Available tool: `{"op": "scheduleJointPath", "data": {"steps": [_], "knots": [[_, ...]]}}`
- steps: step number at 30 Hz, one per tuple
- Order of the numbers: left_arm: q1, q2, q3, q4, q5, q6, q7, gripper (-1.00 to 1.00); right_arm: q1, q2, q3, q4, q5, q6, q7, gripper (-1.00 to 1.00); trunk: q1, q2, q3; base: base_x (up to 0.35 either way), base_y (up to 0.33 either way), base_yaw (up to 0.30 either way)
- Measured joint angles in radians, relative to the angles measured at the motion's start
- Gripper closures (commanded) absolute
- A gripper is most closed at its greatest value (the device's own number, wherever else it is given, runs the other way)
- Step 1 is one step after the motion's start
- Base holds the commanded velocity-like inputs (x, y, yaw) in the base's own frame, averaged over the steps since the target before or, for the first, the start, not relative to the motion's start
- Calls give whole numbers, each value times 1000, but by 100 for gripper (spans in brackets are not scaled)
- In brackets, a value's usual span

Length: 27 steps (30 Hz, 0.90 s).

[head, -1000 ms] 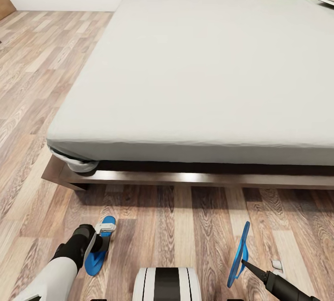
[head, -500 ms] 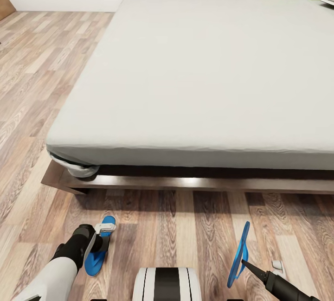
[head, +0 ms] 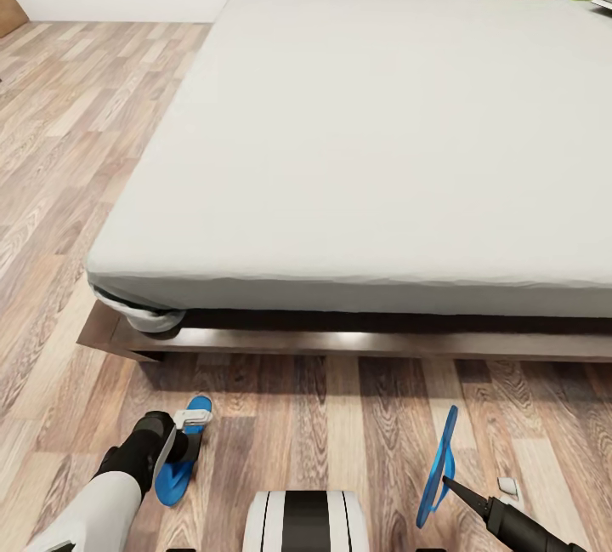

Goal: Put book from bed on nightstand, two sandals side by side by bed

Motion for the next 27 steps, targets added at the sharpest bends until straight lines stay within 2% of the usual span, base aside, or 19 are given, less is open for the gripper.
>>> {"op": "scheduleJointPath", "data": {"steps": [13, 14, 27], "knots": [[0, 0, 0, 0, 1, 0, 0, 100, 0, 0, 0, 0, 0, 0, 0, 100, 0, 0, 0, 4, 3, 0], [0, 0, 0, 0, 0, 0, 0, -100, 0, 0, 0, 0, 0, 0, 0, 100, 0, 0, 0, 0, 0, 0], [0, 0, 1, 0, 0, 0, 0, -100, 0, 0, 0, 0, 0, 0, 1, 100, 0, 0, 0, 0, 0, 0]]}}
